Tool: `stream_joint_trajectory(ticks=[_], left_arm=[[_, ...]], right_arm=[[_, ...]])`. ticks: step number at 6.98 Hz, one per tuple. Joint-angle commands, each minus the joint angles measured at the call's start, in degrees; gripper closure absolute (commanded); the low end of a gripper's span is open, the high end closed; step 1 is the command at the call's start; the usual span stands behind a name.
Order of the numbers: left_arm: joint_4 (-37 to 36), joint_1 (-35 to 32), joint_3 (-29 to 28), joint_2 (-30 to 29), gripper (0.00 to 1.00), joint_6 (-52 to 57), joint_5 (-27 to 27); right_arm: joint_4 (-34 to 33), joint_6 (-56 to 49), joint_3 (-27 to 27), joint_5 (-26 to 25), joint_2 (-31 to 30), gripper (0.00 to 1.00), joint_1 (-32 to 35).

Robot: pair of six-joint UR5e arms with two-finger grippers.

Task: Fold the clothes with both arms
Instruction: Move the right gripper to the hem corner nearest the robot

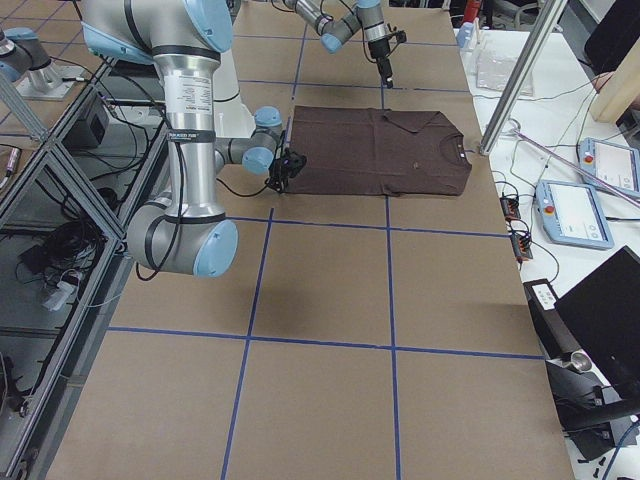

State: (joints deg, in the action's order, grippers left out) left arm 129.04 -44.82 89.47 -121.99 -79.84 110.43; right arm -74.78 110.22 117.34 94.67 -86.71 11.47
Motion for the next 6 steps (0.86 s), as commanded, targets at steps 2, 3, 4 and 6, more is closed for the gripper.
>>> stream_joint_trajectory(ticks=[2,3,4,6], left_arm=[[0.2,0.4,0.0,0.2,0.04,-2.1,-0.6],[0.2,0.4,0.0,0.2,0.04,-2.1,-0.6],[0.2,0.4,0.0,0.2,0.04,-2.1,-0.6],[0.2,0.4,0.1,0.5,0.04,-2.2,-1.4]], right_arm=[[-0.5,0.0,0.1,0.2,-0.2,1.0,-0.2],[-0.5,-0.1,0.4,0.2,-0.3,1.0,-0.1],[-0.7,-0.1,0.5,0.2,-0.3,1.0,-0.1],[-9.6,-0.5,3.1,0.0,0.3,1.0,0.4]])
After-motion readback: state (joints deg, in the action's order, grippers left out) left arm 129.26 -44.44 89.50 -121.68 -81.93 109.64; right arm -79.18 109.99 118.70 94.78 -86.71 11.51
